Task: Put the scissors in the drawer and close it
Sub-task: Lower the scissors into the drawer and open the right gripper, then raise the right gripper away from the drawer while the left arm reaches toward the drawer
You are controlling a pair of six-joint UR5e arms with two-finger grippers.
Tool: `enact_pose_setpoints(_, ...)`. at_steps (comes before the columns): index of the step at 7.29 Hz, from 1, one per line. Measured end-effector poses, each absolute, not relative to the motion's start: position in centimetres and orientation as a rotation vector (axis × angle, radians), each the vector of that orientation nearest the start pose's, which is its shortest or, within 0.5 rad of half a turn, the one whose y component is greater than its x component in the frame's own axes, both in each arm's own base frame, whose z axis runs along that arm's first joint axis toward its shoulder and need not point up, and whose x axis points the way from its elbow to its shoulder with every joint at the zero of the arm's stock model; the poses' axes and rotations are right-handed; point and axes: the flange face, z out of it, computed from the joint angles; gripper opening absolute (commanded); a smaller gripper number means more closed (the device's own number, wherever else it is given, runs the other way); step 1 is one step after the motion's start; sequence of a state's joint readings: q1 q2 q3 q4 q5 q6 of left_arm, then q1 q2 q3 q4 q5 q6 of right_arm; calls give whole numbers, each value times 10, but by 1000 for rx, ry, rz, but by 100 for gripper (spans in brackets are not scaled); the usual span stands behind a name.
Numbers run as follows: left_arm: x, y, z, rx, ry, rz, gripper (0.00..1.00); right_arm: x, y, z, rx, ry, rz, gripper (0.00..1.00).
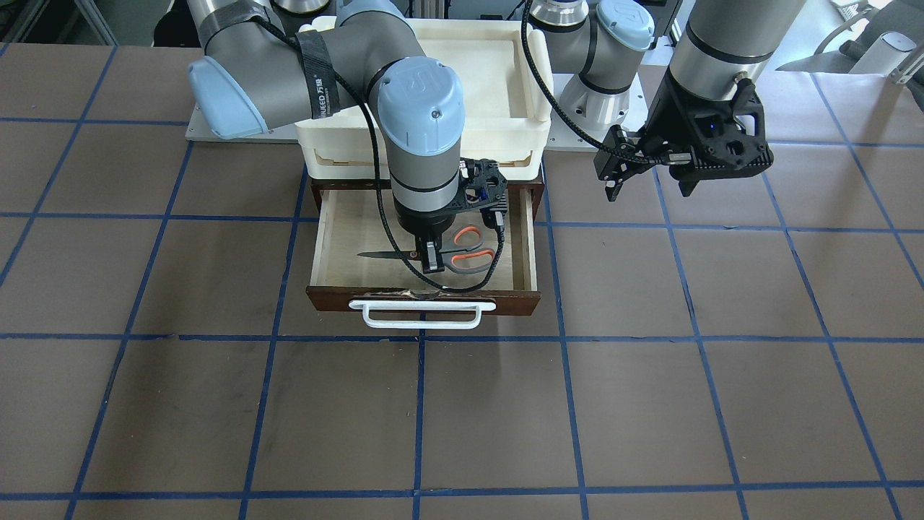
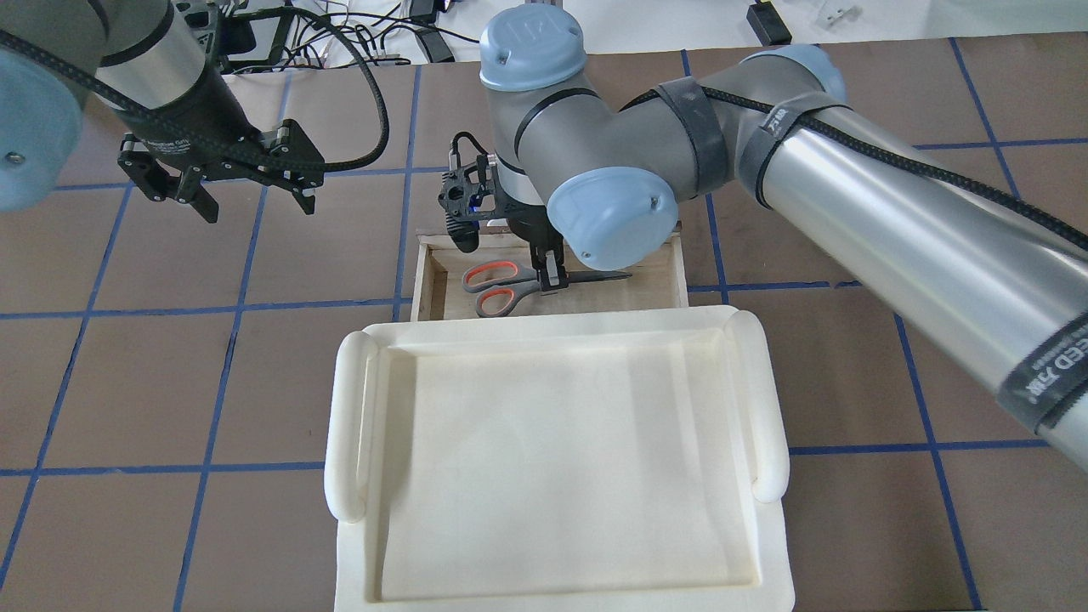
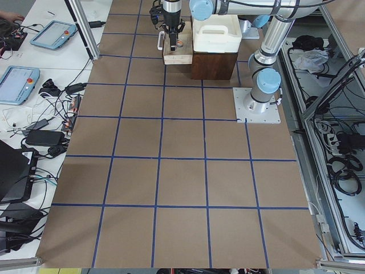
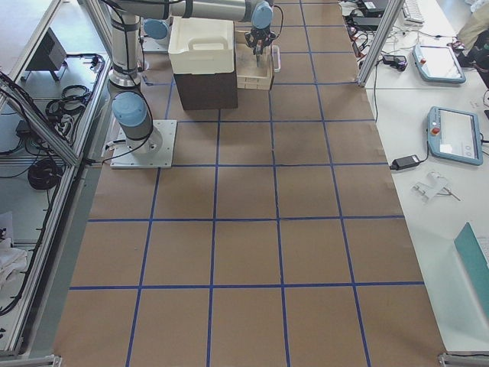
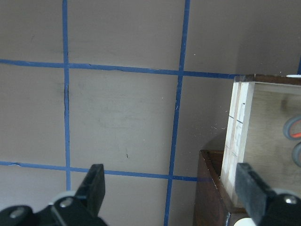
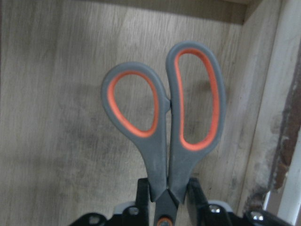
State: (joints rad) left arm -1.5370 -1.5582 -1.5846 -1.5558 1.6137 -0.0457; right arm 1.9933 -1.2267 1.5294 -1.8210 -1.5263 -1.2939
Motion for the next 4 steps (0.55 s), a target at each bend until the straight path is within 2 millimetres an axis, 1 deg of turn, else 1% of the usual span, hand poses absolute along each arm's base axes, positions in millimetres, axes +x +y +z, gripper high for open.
enact_pose_setpoints(1, -112, -492, 489, -122, 3096, -22, 100, 377, -502, 341, -2322, 2014, 41, 100)
enact_pose_setpoints(4, -112, -492, 488, -122, 3096, -19, 100, 376, -502, 345, -2309, 2040, 35, 100)
